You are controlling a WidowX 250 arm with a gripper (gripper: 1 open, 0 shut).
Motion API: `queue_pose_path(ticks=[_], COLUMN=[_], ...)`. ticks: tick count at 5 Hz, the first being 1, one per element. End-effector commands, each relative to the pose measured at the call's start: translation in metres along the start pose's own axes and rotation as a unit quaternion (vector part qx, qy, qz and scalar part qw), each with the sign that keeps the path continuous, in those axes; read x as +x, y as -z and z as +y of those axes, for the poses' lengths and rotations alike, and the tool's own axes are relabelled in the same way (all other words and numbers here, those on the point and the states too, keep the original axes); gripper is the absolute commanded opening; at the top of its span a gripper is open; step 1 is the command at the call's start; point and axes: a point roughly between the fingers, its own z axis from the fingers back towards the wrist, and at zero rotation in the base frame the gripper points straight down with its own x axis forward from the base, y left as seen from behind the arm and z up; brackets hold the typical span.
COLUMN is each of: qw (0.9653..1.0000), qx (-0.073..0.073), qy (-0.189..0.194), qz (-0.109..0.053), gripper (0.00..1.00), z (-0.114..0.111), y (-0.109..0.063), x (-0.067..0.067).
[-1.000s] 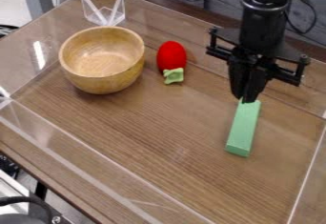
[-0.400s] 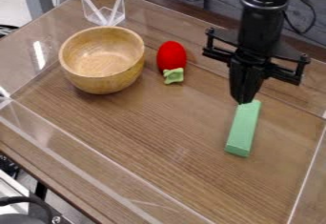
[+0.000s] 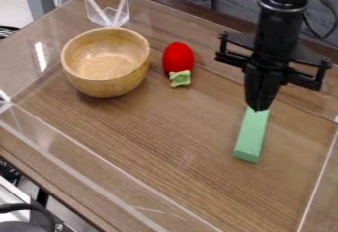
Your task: Put the green stick in the brown bowl
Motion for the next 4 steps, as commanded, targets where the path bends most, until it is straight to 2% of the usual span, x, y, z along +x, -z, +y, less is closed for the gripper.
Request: queue_pose_path(ticks=[1,2,3,4], qw=[0.9994,0.9994,0.9992,0.9989], qx=[-0.010,-0.011,-0.012,-0.010], qy=[0.002,0.003,-0.017,-0.033], qz=[-0.032,-0.033,-0.034,-0.031], gripper=[0.00,0.00,0.00,0.00], z=[0.003,0.007,0.011,0.011], y=[-0.020,-0.023,-0.032,-0.032], x=[0.004,0.005,-0.001,-0.007])
